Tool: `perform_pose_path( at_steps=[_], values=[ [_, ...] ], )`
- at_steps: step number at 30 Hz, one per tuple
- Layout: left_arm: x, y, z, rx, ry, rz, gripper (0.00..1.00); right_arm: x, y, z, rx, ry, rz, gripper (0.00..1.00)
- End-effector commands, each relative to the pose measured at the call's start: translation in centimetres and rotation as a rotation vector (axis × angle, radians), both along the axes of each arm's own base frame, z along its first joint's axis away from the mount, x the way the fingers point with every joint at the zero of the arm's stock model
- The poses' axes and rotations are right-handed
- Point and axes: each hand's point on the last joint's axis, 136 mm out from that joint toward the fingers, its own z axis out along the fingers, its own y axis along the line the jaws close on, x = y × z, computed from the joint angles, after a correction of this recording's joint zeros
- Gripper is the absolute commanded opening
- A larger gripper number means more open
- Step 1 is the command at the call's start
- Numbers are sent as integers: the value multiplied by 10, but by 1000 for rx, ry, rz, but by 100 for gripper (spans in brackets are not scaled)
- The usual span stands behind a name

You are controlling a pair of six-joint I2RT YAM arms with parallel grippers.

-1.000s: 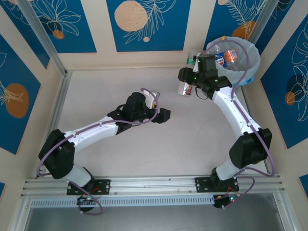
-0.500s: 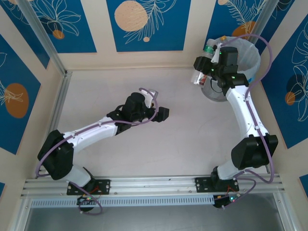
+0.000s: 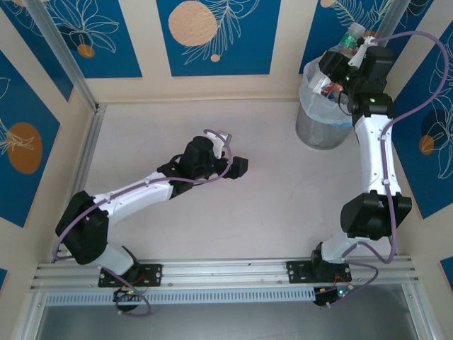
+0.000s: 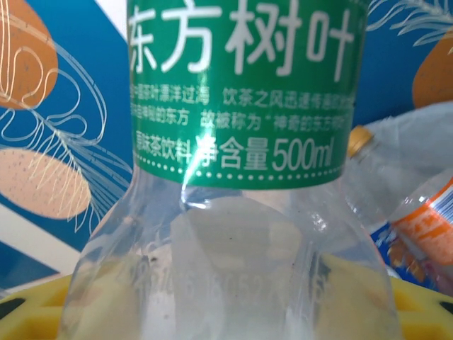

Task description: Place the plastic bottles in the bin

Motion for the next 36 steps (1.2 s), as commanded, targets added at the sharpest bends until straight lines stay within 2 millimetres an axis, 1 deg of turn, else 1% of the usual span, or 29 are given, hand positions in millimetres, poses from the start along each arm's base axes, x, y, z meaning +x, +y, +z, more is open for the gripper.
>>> perform_pose_path(
  at_steps=[1, 6, 8, 10, 11, 16, 19, 22, 25, 26, 27, 29, 33, 34, 36],
  values=[
    [-2, -4, -4, 8, 11, -2, 99, 8, -19, 21, -62, -66, -58, 40],
    [-2, 0, -6, 15, 15, 16, 100, 22, -47, 10, -268, -78, -187, 40],
    [-2, 1, -6, 20, 15, 15, 99, 27, -59, 3, -348, -81, -241, 40],
    [-2, 1, -8, 22, 16, 17, 99, 30, -54, 1, -428, -111, -240, 41],
    [-2, 1, -8, 23, 16, 21, 99, 29, -55, 1, -448, -124, -265, 41],
    [-1, 1, -13, 27, 20, 23, 99, 25, -69, -5, -444, -137, -378, 41],
    [-2, 2, -14, 32, 18, 21, 99, 26, -81, -21, -456, -132, -430, 41],
    [-2, 6, -15, 45, 13, 30, 99, 26, -95, -42, -407, -73, -446, 42],
    [-2, 9, -16, 52, 9, 37, 99, 31, -108, -64, -335, 28, -429, 43],
    [-2, 9, -16, 53, 9, 38, 99, 34, -110, -77, -319, 86, -408, 44],
    [-2, 9, -16, 51, 10, 40, 100, 37, -112, -85, -305, 135, -389, 45],
    [-2, 9, -17, 46, 11, 44, 99, 43, -112, -99, -300, 217, -350, 47],
    [-2, 8, -19, 43, 14, 44, 99, 55, -103, -122, -310, 325, -251, 53],
    [-2, 9, -19, 44, 13, 45, 99, 58, -102, -127, -317, 344, -236, 56],
    [-2, 9, -18, 48, 12, 46, 99, 62, -104, -134, -329, 378, -231, 67]
  ],
)
